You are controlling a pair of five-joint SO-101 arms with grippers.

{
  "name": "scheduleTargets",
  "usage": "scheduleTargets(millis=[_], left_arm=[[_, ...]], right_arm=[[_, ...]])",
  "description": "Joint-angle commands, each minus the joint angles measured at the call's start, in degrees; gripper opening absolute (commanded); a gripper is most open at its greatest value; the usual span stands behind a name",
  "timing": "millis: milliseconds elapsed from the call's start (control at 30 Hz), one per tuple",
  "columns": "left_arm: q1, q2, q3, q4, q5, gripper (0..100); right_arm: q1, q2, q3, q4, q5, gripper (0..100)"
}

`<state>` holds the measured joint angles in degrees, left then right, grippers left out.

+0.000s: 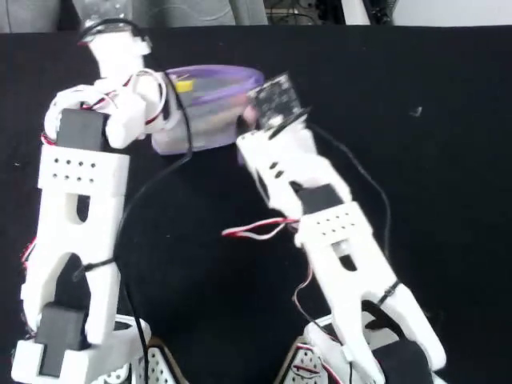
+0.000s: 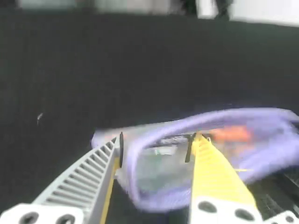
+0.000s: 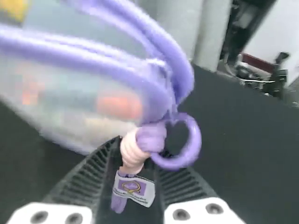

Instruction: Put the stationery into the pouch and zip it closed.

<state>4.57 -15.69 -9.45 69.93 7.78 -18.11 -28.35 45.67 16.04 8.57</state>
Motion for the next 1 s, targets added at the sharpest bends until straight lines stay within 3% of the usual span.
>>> scheduleTargets(millis=[0,333,667,967], left_arm=[[3.03,-0.53,-6.99,-1.14,0.26,24],[3.21,-1.23,-7.78,-5.27,0.35,24],[-12.70,-1.23,-7.16,-3.43,0.70,24],[-17.98,-0.97,-7.08,1.58,0.35,24]], right_arm=[[3.87,-2.77,-8.04,4.92,-2.02,1.1],[9.05,-2.68,-15.69,12.84,-2.02,1.1],[9.49,-2.68,-25.27,15.74,-1.58,1.1],[6.59,2.42,-32.92,15.74,7.56,1.1]])
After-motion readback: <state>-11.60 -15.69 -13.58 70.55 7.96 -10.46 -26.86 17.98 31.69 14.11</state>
